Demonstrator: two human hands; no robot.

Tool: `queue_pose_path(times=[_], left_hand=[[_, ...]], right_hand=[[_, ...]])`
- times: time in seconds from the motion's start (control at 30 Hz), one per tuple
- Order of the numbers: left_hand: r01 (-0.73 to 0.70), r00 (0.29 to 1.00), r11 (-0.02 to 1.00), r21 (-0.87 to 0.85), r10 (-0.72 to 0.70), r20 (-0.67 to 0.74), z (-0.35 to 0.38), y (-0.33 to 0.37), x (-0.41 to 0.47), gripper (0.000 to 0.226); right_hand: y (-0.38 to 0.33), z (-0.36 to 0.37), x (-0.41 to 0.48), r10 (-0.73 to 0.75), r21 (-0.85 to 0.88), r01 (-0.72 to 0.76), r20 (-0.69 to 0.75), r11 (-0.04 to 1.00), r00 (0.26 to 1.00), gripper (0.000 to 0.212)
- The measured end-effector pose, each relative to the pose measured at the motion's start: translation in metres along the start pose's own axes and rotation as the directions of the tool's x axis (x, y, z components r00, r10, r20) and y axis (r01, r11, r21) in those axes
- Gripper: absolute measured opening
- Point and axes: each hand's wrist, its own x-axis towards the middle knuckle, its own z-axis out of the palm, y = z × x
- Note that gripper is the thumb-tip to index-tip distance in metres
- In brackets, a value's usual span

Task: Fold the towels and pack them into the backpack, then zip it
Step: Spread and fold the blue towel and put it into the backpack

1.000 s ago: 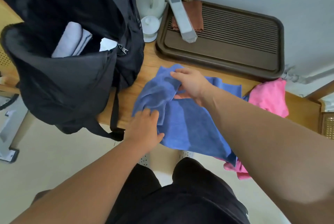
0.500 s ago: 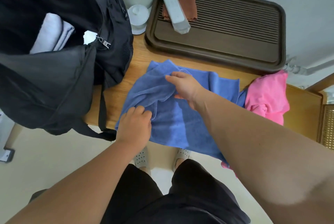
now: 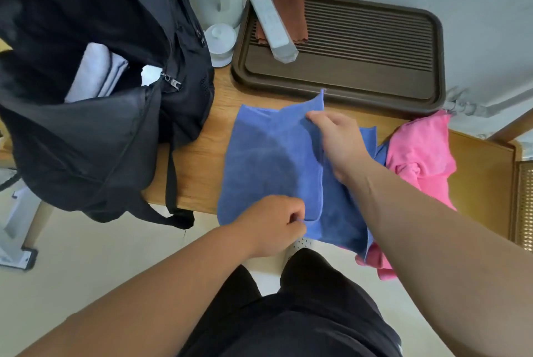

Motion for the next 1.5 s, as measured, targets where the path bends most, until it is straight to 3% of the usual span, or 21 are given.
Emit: queue_pose_path(times=[0.07, 0.17, 0.27, 0.33, 0.47, 0.57, 0.67, 0.77, 0.9, 1.03, 1.13, 1.33, 1.43, 1.5], left_hand=[[0.09, 0.992, 0.989, 0.116, -0.099, 0.077, 0.011, -0.004, 0.013, 0.014], [0.18, 0.982, 0.975, 0.129, -0.169, -0.087, 0.01, -0.018, 0.021, 0.019], [0.264, 0.89, 0.957, 0.116, -0.196, -0.411, -0.008, -0.038, 0.018, 0.02], [0.387, 0.792, 0.921, 0.049, -0.305, -0.529, -0.022, -0.055, 0.011, 0.021], [0.573, 0.641, 0.812, -0.111, -0.528, -0.557, -0.034, -0.082, -0.003, 0.022], [0.63, 0.595, 0.76, -0.16, -0.605, -0.529, -0.028, -0.089, -0.012, 0.029], [0.621, 0.625, 0.762, -0.184, -0.623, -0.47, -0.014, -0.087, -0.017, 0.03], [0.573, 0.648, 0.783, -0.243, -0.614, -0.45, -0.002, -0.086, -0.017, 0.027], [0.575, 0.557, 0.718, -0.393, -0.695, -0.455, 0.001, -0.09, -0.013, 0.049], [0.587, 0.593, 0.745, -0.316, -0.662, -0.459, 0.003, -0.095, -0.01, 0.022], [0.543, 0.612, 0.766, -0.344, -0.641, -0.463, 0.0, -0.095, -0.01, 0.024], [0.447, 0.587, 0.769, -0.457, -0.638, -0.499, -0.009, -0.092, -0.016, 0.02], [0.459, 0.578, 0.751, -0.475, -0.658, -0.483, -0.012, -0.098, -0.017, 0.017], [0.475, 0.571, 0.768, -0.43, -0.641, -0.513, -0.012, -0.101, -0.017, 0.022]], right_hand=[[0.026, -0.013, 0.0, 0.106, -0.208, -0.098, 0.025, 0.973, 0.994, 0.032], [0.051, -0.021, 0.002, 0.143, -0.482, -0.105, 0.042, 0.87, 0.989, 0.023], [0.045, -0.014, 0.003, -0.009, -0.673, 0.026, 0.029, 0.739, 1.0, 0.05], [0.031, -0.002, 0.005, -0.132, -0.752, 0.167, 0.107, 0.638, 0.985, 0.051], [0.005, 0.033, 0.029, -0.125, -0.835, 0.374, 0.355, 0.403, 0.927, 0.045], [-0.004, 0.062, 0.048, -0.065, -0.845, 0.454, 0.456, 0.283, 0.888, 0.042], [-0.005, 0.086, 0.065, -0.017, -0.836, 0.458, 0.476, 0.303, 0.879, 0.046], [-0.002, 0.102, 0.08, -0.079, -0.842, 0.421, 0.42, 0.337, 0.904, 0.043], [-0.002, 0.111, 0.089, -0.112, -0.863, 0.384, 0.368, 0.329, 0.923, 0.031], [-0.006, 0.12, 0.087, -0.134, -0.84, 0.375, 0.351, 0.392, 0.927, 0.021], [-0.013, 0.124, 0.083, -0.171, -0.79, 0.354, 0.31, 0.501, 0.935, 0.02], [-0.03, 0.127, 0.088, -0.207, -0.736, 0.329, 0.256, 0.592, 0.944, 0.017], [-0.023, 0.124, 0.083, -0.207, -0.682, 0.437, 0.395, 0.587, 0.895, 0.046], [-0.013, 0.117, 0.075, -0.226, -0.68, 0.521, 0.479, 0.515, 0.848, 0.063]])
